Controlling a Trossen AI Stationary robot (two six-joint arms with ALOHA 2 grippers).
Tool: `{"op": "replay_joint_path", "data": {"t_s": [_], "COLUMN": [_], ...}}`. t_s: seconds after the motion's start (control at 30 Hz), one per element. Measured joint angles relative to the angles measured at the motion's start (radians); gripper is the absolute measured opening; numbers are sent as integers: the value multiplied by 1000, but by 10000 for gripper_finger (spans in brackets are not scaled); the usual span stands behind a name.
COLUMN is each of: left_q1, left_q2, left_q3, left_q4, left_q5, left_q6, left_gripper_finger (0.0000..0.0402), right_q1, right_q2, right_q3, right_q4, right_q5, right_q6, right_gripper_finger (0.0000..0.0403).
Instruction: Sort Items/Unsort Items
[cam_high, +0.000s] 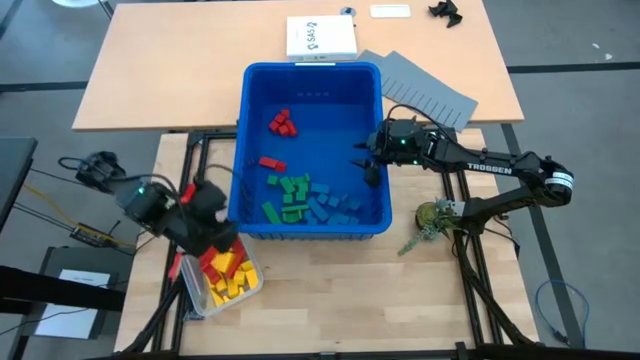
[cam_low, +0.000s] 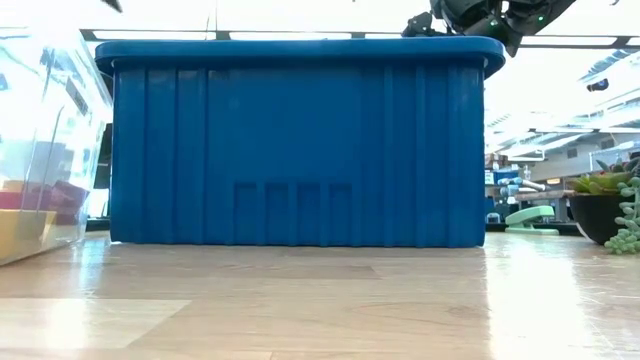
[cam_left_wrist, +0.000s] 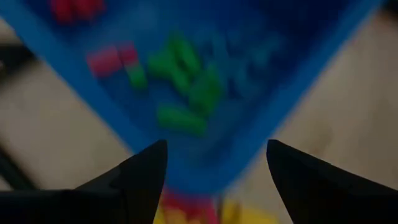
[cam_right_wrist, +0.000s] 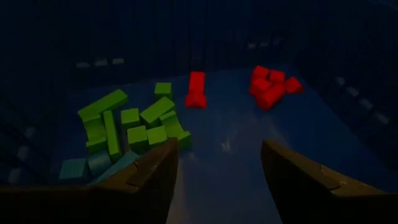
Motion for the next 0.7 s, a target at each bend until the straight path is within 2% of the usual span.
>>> {"op": "replay_joint_path", "data": {"t_s": [0.13, 0.3, 0.5, 0.7], "left_q1": [100, 309, 554, 758], "left_q2": [0, 1, 44, 137], "left_q3": [57, 77, 78, 77], "left_q4": [80, 282, 521, 633], "left_q5": [-206, -221, -45, 100], "left_q6": [180, 541, 911, 1130], "left_gripper_finger": [284, 284, 284, 284], "right_q1": [0, 2, 2, 2], "right_q2": [0, 0, 0, 0], "right_q3": [0, 0, 0, 0], "right_q4": [12, 17, 16, 19], "right_q5": [0, 0, 0, 0], "right_q6": [13, 20, 20, 22], "right_gripper_finger": [229, 229, 229, 229]}}
